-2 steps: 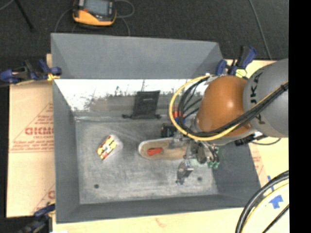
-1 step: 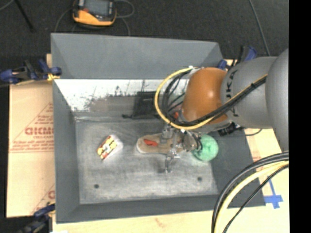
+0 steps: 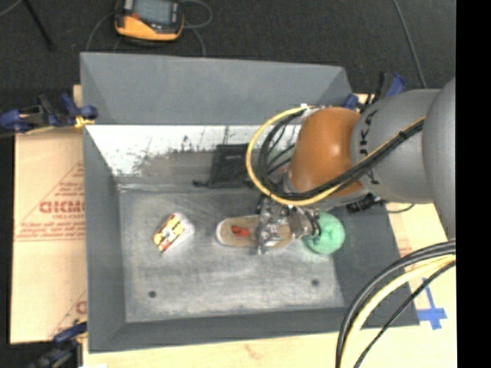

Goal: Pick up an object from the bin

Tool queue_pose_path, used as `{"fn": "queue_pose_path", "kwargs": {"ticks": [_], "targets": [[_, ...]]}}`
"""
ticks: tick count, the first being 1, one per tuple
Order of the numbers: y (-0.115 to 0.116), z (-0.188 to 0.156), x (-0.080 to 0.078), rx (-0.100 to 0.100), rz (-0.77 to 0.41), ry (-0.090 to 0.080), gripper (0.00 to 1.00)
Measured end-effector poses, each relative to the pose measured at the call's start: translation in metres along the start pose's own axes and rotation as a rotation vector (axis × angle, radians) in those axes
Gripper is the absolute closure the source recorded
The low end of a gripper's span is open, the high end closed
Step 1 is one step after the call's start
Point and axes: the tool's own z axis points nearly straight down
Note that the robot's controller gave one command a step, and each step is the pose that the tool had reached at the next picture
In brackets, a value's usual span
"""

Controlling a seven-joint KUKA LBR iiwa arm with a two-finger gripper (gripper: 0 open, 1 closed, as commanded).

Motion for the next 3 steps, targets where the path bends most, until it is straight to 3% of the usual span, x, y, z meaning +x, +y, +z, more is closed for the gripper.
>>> {"fn": "queue_pose_path", "kwargs": {"ticks": [1,2,3], "targets": [[0.0,0.0,0.0,0.0,0.0,0.0,1.0],[0.004,-0.049,0.005,-0.001,0.017,0.026,1.0],[-0.002,-0.056,-0.004,0.001,0.017,0.021,0.0]]}}
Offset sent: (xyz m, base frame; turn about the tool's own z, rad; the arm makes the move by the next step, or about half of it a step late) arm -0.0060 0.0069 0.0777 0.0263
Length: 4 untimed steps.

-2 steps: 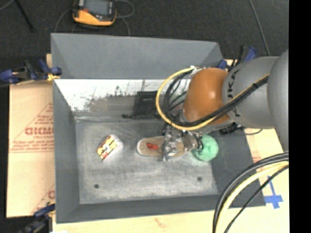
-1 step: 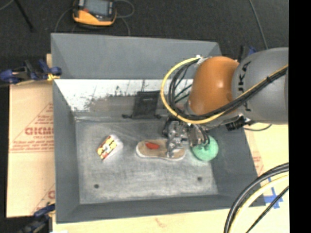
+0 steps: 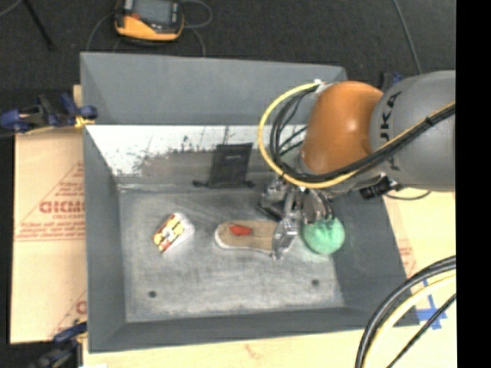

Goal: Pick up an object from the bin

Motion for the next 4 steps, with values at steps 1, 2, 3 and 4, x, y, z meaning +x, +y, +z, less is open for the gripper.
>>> {"fn": "queue_pose_path", "kwargs": {"ticks": [1,2,3,4], "targets": [[-0.001,0.004,-0.001,0.0,0.0,0.0,0.0],[0.008,-0.006,0.02,0.0,-0.02,0.003,0.0],[0.011,-0.01,0.023,0.0,-0.025,0.002,0.0],[0.016,0.043,0.007,0.001,-0.069,-0.007,0.0]]}}
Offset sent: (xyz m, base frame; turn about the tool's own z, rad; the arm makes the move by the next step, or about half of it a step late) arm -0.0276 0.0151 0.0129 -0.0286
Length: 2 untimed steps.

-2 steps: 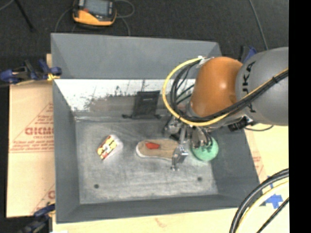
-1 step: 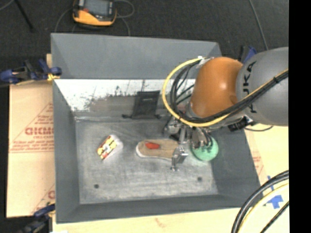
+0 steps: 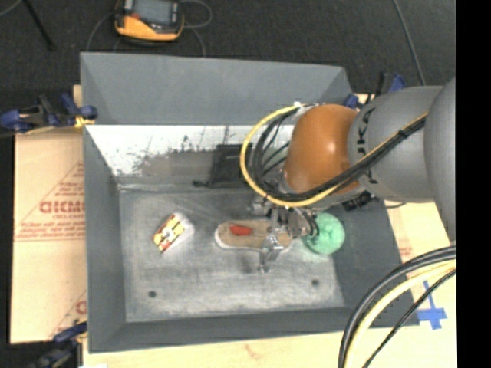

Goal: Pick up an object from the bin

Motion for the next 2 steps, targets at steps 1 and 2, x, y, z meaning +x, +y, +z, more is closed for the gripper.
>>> {"fn": "queue_pose_path", "kwargs": {"ticks": [1,2], "targets": [[0.0103,0.0284,-0.0444,0.0,-0.208,0.001,1.0],[0.0103,0.0284,-0.0445,0.0,-0.208,0.001,1.0]]}}
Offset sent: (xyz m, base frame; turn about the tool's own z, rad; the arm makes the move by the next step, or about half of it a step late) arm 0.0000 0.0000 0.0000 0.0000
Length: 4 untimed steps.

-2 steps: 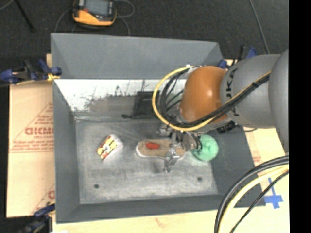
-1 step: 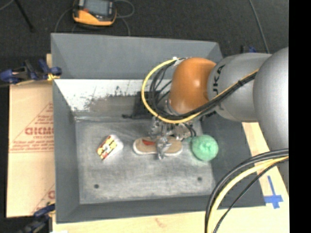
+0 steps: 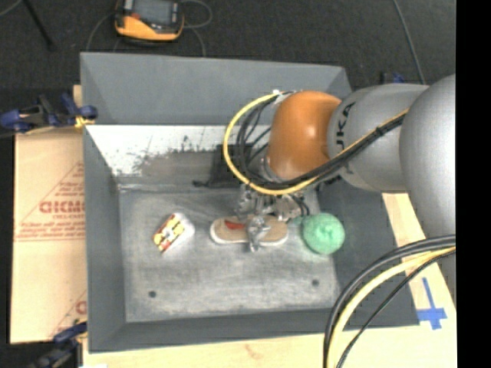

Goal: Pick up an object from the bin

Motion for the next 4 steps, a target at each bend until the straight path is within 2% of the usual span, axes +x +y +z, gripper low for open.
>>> {"fn": "queue_pose_path", "kwargs": {"ticks": [1,2,3,4], "targets": [[-0.026,-0.146,0.033,-0.004,-0.204,0.004,1.0],[-0.026,-0.146,0.032,-0.004,-0.204,0.003,0.0],[-0.026,-0.146,0.032,-0.005,-0.203,0.003,0.0],[-0.031,-0.126,0.025,0.001,-0.225,-0.009,0.0]]}}
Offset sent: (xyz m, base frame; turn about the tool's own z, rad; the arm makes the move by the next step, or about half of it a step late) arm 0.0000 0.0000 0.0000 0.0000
